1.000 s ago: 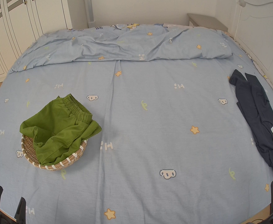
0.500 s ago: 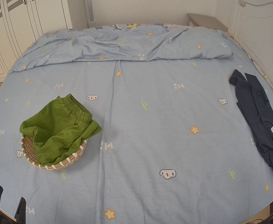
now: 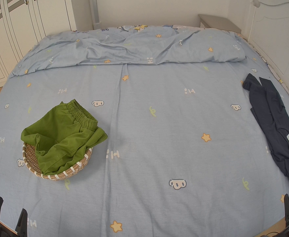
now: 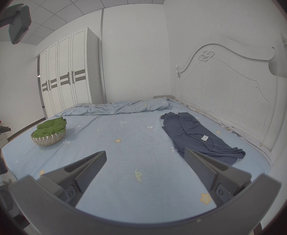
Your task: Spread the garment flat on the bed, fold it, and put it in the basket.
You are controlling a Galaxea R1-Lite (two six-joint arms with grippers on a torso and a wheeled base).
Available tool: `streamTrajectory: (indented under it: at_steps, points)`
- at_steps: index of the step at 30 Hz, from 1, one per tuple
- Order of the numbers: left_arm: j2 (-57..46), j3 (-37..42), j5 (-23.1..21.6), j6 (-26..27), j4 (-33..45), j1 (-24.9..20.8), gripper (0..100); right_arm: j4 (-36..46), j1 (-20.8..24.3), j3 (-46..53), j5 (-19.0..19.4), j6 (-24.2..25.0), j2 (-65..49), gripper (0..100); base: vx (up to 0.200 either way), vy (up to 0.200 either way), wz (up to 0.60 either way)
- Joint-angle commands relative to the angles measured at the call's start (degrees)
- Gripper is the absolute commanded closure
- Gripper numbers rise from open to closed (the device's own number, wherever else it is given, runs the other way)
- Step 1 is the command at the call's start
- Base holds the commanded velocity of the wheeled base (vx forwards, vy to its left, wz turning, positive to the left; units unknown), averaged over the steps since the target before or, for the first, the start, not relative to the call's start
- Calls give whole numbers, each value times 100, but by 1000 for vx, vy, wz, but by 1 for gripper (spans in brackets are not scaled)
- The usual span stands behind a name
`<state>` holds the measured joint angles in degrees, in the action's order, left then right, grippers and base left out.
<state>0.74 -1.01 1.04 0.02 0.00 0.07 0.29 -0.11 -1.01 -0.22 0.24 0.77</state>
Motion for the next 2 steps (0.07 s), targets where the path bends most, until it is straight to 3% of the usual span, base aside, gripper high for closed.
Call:
streamTrajectory:
  at_steps: [1, 2]
  points:
    - [-74, 92, 2, -2, 0, 1, 0, -12, 2, 101, -4, 20, -59, 0, 0, 0, 0]
    - [-74, 92, 2, -2, 0, 1, 0, -12, 2, 101, -4, 28, -59, 0, 0, 0, 0]
